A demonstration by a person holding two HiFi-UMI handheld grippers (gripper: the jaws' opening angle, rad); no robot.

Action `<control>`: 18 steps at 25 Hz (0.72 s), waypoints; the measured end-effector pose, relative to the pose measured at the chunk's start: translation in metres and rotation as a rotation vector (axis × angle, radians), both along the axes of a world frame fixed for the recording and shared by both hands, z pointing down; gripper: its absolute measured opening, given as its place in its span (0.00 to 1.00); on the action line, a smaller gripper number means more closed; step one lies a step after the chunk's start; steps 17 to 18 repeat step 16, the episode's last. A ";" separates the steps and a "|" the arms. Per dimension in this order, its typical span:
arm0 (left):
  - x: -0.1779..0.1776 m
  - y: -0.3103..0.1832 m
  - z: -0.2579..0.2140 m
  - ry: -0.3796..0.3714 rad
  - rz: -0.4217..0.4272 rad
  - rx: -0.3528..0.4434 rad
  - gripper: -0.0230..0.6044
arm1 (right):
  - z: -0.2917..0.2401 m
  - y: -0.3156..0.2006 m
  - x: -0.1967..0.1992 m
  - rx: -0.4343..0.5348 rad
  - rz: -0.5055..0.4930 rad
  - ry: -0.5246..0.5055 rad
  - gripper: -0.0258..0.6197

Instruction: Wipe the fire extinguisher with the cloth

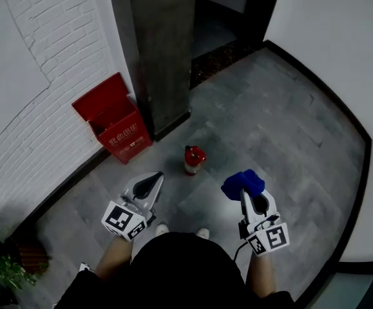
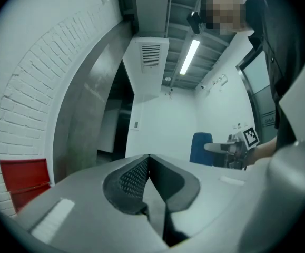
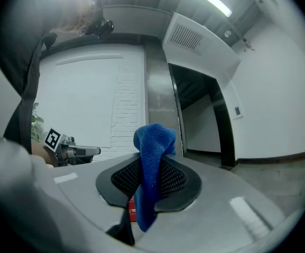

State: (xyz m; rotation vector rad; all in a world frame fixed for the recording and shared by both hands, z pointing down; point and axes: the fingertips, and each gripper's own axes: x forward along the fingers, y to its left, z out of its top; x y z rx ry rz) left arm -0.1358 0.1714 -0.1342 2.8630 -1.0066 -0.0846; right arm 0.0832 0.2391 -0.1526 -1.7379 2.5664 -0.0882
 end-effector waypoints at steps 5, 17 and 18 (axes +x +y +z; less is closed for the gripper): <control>-0.004 -0.004 -0.005 0.022 -0.048 0.008 0.04 | -0.002 0.001 0.004 0.010 -0.017 0.001 0.14; -0.011 -0.012 -0.010 0.057 -0.112 0.014 0.04 | 0.005 0.001 0.021 -0.003 0.000 -0.043 0.14; -0.011 -0.012 -0.010 0.057 -0.112 0.014 0.04 | 0.005 0.001 0.021 -0.003 0.000 -0.043 0.14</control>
